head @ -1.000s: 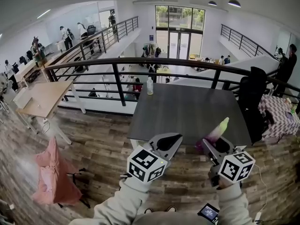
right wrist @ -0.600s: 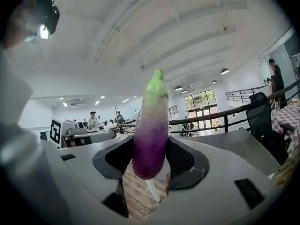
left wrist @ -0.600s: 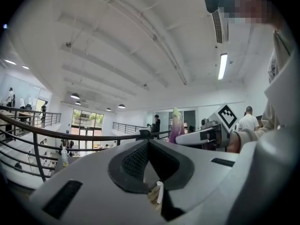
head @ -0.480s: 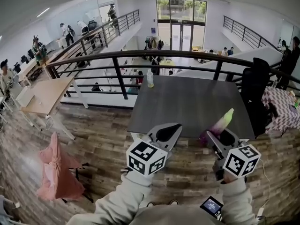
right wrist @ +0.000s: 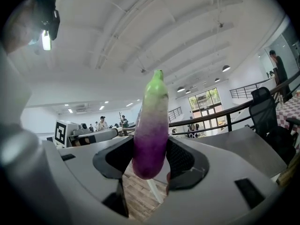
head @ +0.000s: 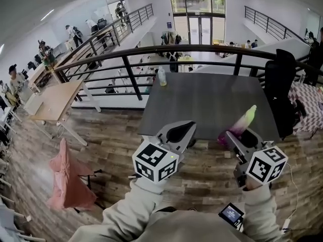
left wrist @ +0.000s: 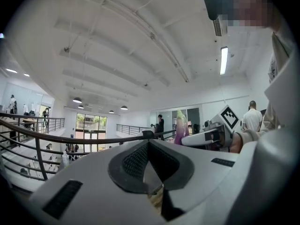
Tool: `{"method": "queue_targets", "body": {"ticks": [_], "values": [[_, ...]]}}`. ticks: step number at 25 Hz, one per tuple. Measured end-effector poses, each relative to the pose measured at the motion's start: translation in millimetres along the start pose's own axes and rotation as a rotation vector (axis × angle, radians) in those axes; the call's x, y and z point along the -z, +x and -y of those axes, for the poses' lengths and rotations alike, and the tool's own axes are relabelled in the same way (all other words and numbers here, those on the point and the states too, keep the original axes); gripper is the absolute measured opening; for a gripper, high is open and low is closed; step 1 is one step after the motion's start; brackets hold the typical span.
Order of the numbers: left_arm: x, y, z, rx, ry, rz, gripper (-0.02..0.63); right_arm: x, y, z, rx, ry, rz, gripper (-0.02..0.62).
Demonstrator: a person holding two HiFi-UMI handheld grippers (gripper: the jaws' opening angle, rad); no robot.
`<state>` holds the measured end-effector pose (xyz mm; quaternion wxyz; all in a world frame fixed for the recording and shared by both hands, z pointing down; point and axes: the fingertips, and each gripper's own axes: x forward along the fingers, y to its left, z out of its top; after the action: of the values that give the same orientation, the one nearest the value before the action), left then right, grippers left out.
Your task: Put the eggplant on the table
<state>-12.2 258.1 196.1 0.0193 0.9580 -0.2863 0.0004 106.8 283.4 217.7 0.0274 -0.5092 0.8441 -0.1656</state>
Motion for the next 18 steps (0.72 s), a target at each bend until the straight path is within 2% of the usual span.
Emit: {"method": "queue_targets", "body": {"ticks": [8, 18], "values": [[21.7, 11.9, 0.4, -0.017, -0.016, 0.008, 0.002, 21.3, -2.6, 22.7, -0.028, 0.019, -0.017, 0.229], [12.1, 36.0, -38.8, -0.017, -0.036, 0.060, 0.002, 3.0, 30.5, 35.3, -0.009, -0.006, -0.020, 0.229]]}}
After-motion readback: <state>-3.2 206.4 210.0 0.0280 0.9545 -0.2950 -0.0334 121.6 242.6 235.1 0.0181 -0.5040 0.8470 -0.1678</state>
